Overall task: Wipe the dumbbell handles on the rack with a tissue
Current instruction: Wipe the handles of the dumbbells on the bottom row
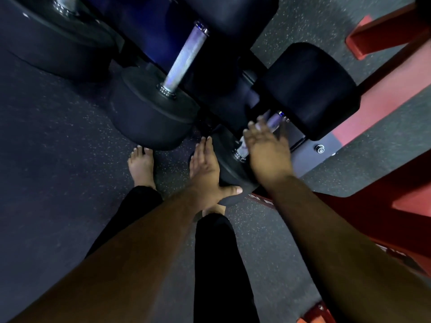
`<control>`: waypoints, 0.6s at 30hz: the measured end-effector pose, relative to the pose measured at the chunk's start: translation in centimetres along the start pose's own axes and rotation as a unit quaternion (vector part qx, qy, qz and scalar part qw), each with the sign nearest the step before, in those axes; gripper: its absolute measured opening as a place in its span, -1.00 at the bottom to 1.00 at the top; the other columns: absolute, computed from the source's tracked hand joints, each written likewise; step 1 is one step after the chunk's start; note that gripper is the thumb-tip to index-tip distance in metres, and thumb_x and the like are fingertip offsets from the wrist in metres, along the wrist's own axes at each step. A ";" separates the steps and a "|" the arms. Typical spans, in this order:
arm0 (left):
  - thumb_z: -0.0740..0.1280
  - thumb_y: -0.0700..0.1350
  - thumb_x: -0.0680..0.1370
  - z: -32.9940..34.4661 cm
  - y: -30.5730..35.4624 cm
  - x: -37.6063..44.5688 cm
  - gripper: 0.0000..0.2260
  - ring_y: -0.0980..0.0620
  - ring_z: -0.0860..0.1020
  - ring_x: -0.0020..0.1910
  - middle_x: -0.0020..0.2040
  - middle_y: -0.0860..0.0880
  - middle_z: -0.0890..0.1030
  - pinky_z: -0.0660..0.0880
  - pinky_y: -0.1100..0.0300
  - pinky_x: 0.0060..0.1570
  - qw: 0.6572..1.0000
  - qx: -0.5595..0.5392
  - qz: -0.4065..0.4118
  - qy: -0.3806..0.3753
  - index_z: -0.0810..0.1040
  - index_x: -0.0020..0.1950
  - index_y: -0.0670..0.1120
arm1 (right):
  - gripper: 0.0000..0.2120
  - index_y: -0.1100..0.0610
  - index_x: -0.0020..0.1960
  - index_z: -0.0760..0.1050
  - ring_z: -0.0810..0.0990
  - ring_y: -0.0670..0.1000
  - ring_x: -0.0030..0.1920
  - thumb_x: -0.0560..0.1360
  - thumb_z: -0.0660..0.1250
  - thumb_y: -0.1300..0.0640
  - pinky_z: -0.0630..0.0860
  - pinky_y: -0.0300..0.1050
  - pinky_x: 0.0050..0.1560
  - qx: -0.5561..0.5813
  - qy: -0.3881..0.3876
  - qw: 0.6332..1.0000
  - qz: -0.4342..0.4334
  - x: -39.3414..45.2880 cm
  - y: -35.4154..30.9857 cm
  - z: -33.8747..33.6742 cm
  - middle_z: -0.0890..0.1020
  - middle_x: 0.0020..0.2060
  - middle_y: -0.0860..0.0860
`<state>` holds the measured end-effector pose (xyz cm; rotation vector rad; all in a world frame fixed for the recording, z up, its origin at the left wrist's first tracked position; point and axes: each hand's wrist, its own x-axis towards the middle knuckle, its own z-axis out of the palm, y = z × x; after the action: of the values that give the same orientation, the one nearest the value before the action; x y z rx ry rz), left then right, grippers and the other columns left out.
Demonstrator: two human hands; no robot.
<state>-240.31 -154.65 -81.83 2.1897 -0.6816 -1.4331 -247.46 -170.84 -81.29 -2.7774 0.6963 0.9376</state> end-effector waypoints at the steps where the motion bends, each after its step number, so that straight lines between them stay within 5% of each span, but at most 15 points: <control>1: 0.63 0.18 0.29 0.0 0.0 0.0 0.31 -0.09 -0.22 0.62 0.64 -0.13 -0.22 -0.17 -0.10 0.58 1.000 0.000 -0.001 0.000 -0.29 0.62 -0.14 | -0.44 0.10 0.56 0.23 0.07 0.05 0.60 0.57 -0.06 0.20 -0.06 0.29 0.54 -0.032 -0.041 0.998 -0.036 -0.4 -0.5 0.5 0.25 0.57 0.04; 3: 0.63 0.18 0.28 0.0 0.1 0.0 0.30 -0.09 -0.21 0.62 0.64 -0.13 -0.21 -0.16 -0.09 0.58 1.000 0.000 -0.002 0.004 -0.28 0.63 -0.15 | -0.46 0.08 0.57 0.22 0.05 0.00 0.60 0.60 0.01 0.19 -0.22 0.22 0.54 -0.005 -0.066 0.993 -0.095 -1.5 -1.1 0.8 0.26 0.57 -0.01; 5: 0.63 0.18 0.28 0.0 0.2 0.0 0.30 -0.09 -0.21 0.63 0.65 -0.13 -0.21 -0.17 -0.08 0.58 1.000 0.000 -0.004 0.004 -0.27 0.63 -0.14 | -0.48 0.06 0.56 0.25 0.11 -0.05 0.59 0.60 0.11 0.20 -0.17 0.12 0.56 0.072 -0.076 0.988 -0.110 -2.4 -1.1 0.4 0.30 0.55 -0.02; 8: 0.63 0.20 0.28 -0.1 0.1 0.0 0.31 -0.10 -0.20 0.63 0.65 -0.13 -0.22 -0.14 -0.10 0.58 1.000 0.001 -0.004 0.002 -0.27 0.63 -0.14 | -0.49 -0.06 0.48 0.38 0.44 0.10 0.41 0.55 0.20 0.22 0.22 0.04 0.48 0.129 -0.111 0.984 -0.056 -4.3 -0.3 -0.3 0.53 0.38 0.06; 10: 0.63 0.22 0.26 0.0 -0.1 0.0 0.32 -0.10 -0.18 0.63 0.65 -0.13 -0.21 -0.13 -0.11 0.58 1.000 0.008 -0.003 0.005 -0.28 0.63 -0.14 | -0.54 -0.11 0.38 0.50 0.60 0.11 0.18 0.56 0.23 0.24 0.49 -0.10 0.20 0.272 -0.058 0.958 0.067 -5.4 0.3 -0.1 0.66 0.19 0.05; 12: 0.63 0.23 0.25 0.2 -0.2 0.1 0.33 -0.11 -0.17 0.63 0.65 -0.12 -0.20 -0.14 -0.11 0.59 1.000 0.010 -0.004 0.008 -0.27 0.63 -0.13 | -0.65 0.03 0.30 0.60 0.63 -0.02 -0.01 0.60 0.25 0.27 0.50 -0.28 -0.03 0.459 0.072 0.852 0.243 -5.0 1.5 0.8 0.70 0.06 0.00; 14: 0.63 0.23 0.25 0.1 -0.2 0.0 0.33 -0.10 -0.18 0.63 0.65 -0.12 -0.20 -0.15 -0.09 0.59 1.000 0.007 -0.007 0.007 -0.27 0.63 -0.13 | -0.74 0.17 0.20 0.61 0.60 -0.10 -0.23 0.61 0.22 0.31 0.50 -0.32 -0.22 0.634 0.156 0.662 0.369 -3.4 2.3 1.0 0.69 -0.12 -0.03; 15: 0.63 0.22 0.26 0.1 -0.2 0.0 0.33 -0.09 -0.19 0.63 0.65 -0.11 -0.21 -0.16 -0.09 0.59 1.000 0.005 -0.006 0.003 -0.27 0.63 -0.12 | -0.78 0.20 0.14 0.58 0.59 -0.13 -0.30 0.61 0.21 0.36 0.51 -0.30 -0.27 0.680 0.175 0.596 0.390 -2.4 2.5 1.1 0.66 -0.18 -0.02; 18: 0.63 0.20 0.27 0.0 -0.3 -0.1 0.31 -0.05 -0.21 0.62 0.65 -0.08 -0.24 -0.19 -0.07 0.58 1.000 -0.011 -0.002 -0.001 -0.28 0.63 -0.10 | -0.90 0.19 -0.02 0.54 0.59 0.01 -0.25 0.49 0.31 0.32 0.51 -0.16 -0.16 0.700 0.163 0.582 0.381 0.8 0.9 1.4 0.59 -0.23 0.08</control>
<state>-240.27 -154.36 -81.93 2.1754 -0.6587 -1.4379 -248.11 -171.56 -82.83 -1.0838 1.7051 -0.2532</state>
